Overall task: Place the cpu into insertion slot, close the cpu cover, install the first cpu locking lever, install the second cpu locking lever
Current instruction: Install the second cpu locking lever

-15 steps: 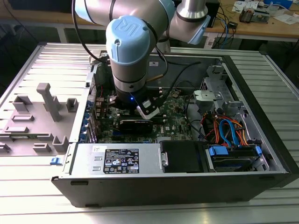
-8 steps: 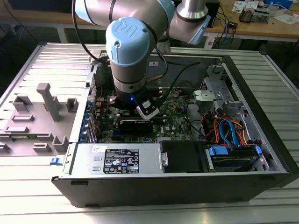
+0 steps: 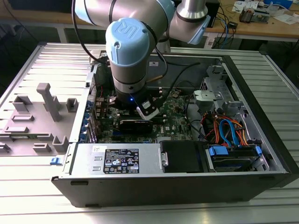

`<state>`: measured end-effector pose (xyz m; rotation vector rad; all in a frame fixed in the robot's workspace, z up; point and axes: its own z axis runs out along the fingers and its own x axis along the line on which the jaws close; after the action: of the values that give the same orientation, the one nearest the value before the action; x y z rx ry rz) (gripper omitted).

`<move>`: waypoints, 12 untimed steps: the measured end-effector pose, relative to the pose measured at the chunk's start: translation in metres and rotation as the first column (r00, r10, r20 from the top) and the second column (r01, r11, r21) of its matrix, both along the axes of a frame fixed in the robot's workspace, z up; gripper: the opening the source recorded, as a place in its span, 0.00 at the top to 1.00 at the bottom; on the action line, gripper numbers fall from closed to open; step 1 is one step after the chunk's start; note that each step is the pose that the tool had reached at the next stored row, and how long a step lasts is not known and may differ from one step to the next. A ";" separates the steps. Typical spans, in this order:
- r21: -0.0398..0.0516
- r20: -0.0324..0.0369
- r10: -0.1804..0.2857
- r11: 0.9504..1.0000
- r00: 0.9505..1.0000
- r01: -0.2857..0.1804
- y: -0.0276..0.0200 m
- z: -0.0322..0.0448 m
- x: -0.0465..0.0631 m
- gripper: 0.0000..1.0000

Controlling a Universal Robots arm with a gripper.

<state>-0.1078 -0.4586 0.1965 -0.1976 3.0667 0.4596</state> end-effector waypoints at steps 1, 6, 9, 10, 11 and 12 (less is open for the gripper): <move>0.000 0.000 0.000 1.000 1.000 0.000 0.0000 0.0004 0.000 0.89; 0.000 0.000 0.000 1.000 1.000 0.000 0.0000 0.0055 0.000 0.89; 0.000 0.000 0.000 1.000 1.000 0.000 -0.0001 0.0080 0.000 0.89; 0.000 0.000 0.000 1.000 1.000 0.000 -0.0001 0.0089 0.000 0.89; 0.000 -0.001 0.000 1.000 1.000 0.000 -0.0001 0.0107 0.000 0.89; 0.000 -0.001 0.000 1.000 1.000 0.000 -0.0001 0.0141 0.000 0.89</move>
<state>-0.1078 -0.4586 0.2106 -0.1975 3.0673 0.4597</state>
